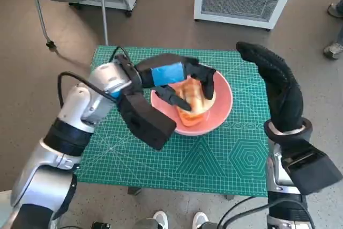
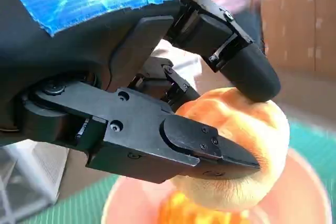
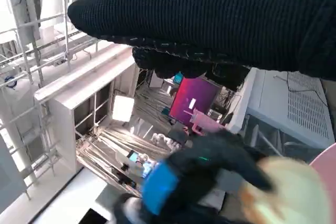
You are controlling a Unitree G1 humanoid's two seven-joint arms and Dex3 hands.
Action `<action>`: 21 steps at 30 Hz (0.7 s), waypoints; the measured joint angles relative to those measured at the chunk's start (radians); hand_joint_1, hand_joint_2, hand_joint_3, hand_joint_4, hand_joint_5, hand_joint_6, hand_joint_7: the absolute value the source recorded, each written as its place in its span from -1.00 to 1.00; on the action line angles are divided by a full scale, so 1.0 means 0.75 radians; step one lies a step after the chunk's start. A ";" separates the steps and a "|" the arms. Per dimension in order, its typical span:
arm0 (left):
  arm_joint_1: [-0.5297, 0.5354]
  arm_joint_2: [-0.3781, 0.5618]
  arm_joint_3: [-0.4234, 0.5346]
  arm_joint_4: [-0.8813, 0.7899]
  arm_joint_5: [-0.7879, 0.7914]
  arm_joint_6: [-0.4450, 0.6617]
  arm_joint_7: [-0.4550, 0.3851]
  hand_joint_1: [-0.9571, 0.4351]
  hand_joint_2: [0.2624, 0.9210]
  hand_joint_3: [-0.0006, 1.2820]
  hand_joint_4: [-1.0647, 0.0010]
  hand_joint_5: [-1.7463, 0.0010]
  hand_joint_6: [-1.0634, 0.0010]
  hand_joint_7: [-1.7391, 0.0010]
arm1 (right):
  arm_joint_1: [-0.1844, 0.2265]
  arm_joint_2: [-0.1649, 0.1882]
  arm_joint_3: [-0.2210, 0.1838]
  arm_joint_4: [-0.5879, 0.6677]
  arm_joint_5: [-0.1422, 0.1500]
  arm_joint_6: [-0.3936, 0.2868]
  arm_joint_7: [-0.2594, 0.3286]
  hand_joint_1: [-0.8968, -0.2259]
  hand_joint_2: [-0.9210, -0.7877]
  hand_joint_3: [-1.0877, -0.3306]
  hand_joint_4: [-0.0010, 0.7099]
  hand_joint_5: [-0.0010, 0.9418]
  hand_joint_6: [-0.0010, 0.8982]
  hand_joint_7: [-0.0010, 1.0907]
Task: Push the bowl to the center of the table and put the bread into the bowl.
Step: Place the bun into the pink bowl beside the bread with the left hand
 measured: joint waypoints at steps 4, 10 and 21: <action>0.006 0.001 -0.014 0.009 0.034 0.008 -0.001 0.62 0.97 -0.42 0.23 0.90 0.27 0.66 | 0.000 0.000 -0.002 0.000 -0.004 0.000 -0.005 -0.28 -1.00 -0.29 -0.43 -0.99 -1.00 0.16; 0.027 0.004 -0.041 0.024 0.089 0.009 0.015 0.76 0.83 -0.12 0.37 0.99 0.27 0.92 | 0.001 0.000 -0.002 0.000 -0.017 -0.001 -0.015 -0.27 -1.00 -0.29 -0.42 -0.99 -1.00 0.16; 0.038 0.008 -0.055 0.048 0.144 0.040 0.033 0.78 0.67 -0.05 0.37 0.99 0.24 0.96 | 0.001 0.005 0.000 0.003 -0.019 -0.009 -0.018 -0.27 -1.00 -0.28 -0.42 -0.99 -1.00 0.15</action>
